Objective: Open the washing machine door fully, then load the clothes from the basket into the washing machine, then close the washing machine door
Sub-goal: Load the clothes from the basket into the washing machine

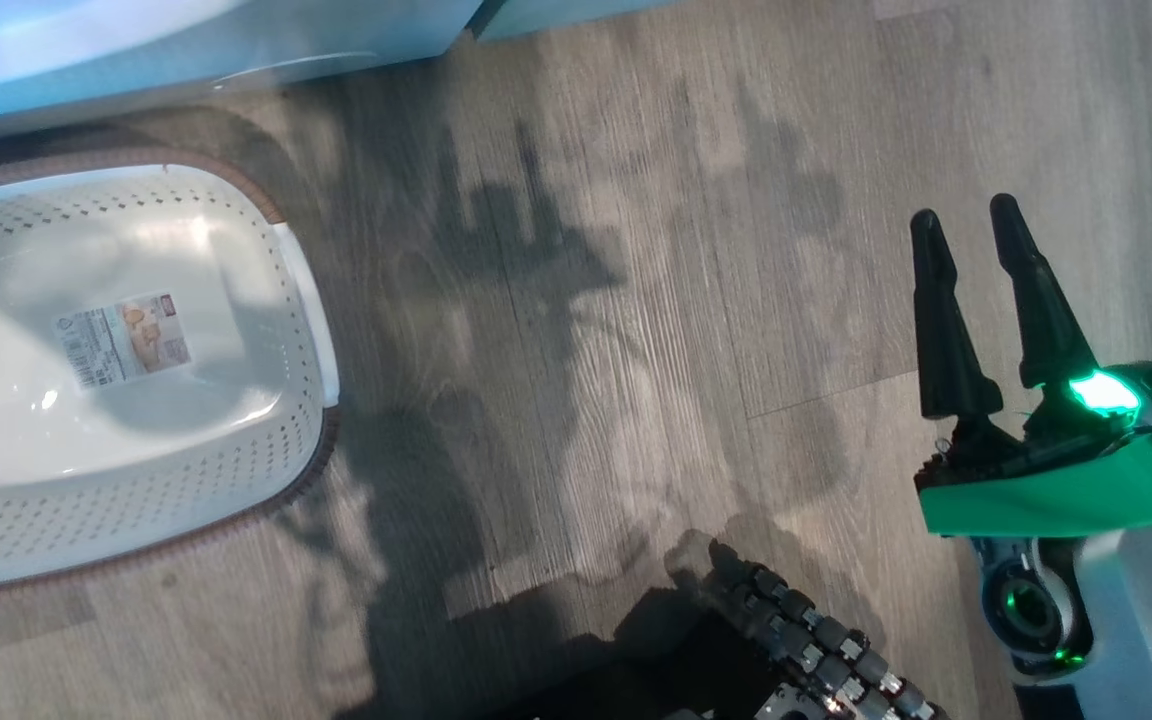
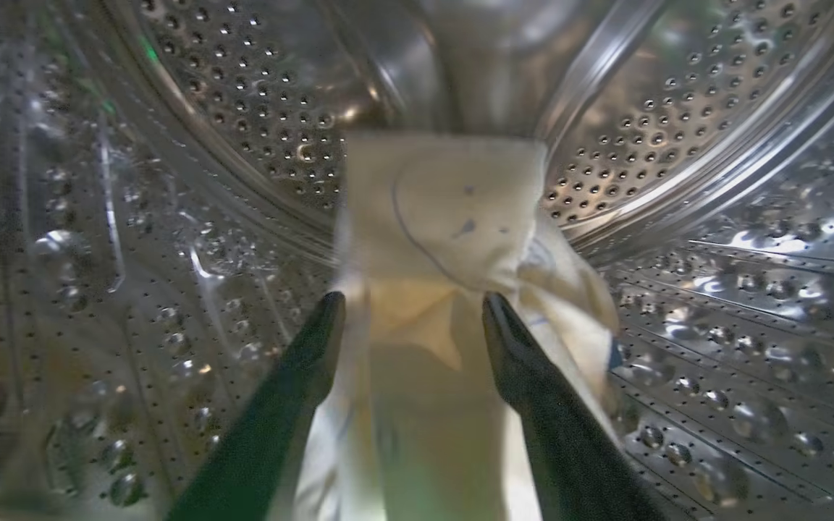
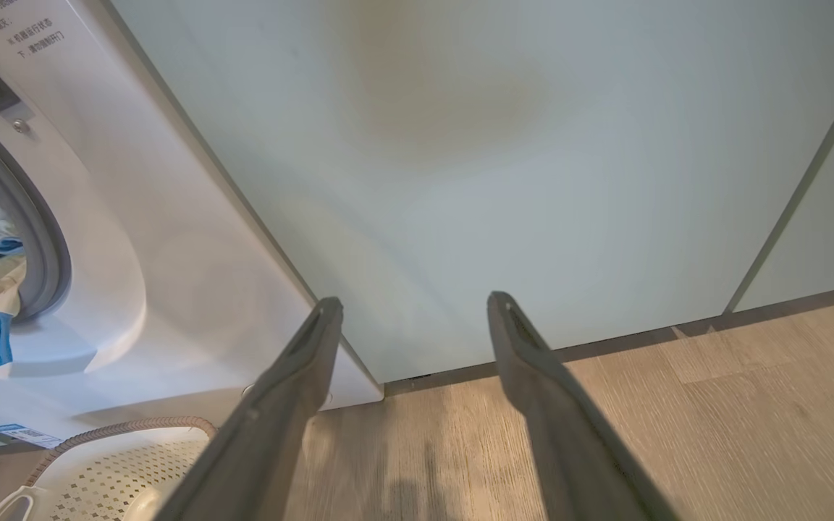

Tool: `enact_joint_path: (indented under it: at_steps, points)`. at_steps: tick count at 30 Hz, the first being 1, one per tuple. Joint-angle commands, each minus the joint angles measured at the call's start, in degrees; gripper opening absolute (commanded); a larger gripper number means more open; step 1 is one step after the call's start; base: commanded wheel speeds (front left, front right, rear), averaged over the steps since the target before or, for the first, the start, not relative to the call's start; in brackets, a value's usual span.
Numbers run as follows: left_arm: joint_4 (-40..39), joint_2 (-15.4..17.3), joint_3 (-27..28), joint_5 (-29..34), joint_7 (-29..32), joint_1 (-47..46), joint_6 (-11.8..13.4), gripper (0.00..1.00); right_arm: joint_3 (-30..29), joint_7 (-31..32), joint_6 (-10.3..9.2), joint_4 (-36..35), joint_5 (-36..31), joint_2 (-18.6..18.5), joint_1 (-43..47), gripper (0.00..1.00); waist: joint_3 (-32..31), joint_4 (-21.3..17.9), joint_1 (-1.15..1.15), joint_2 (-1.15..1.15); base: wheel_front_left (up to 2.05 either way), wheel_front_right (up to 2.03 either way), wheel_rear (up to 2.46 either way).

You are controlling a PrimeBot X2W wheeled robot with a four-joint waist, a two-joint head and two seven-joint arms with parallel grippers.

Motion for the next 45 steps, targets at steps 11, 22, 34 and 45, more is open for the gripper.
enact_joint_path:
  at_steps: [11, 22, 34, 45]
  points:
    - [-4.9, 0.4, 1.5, -1.5, -3.5, 7.0, 2.1, 1.0, -1.4, -0.4, -0.16, -1.7, -1.6, -0.4, 0.0, 1.0, -2.6, 2.4, 0.0, 0.0, 0.0, 0.0, 0.0]
    - [-13.6, -2.7, 4.1, -5.1, -9.9, 22.5, 5.9, 1.0, -3.5, -0.4, -0.16, -2.0, -4.8, -0.4, 1.7, 1.0, -7.5, 6.6, 0.0, 0.0, 0.0, 0.0, 0.0]
    - [-36.4, -8.5, 5.2, -5.8, -15.3, 48.5, 14.2, 1.0, -5.8, -0.4, -0.16, -1.7, -9.0, -0.4, 4.8, 1.0, -13.9, 13.3, 0.0, 0.0, 0.0, 0.0, 0.0]
    - [-49.6, -14.9, 3.2, -4.4, -17.1, 68.2, 20.4, 1.0, -6.8, -0.4, -0.16, -0.1, -12.8, -0.4, 8.2, 1.0, -21.3, 18.8, 0.0, 0.0, 0.0, 0.0, 0.0]
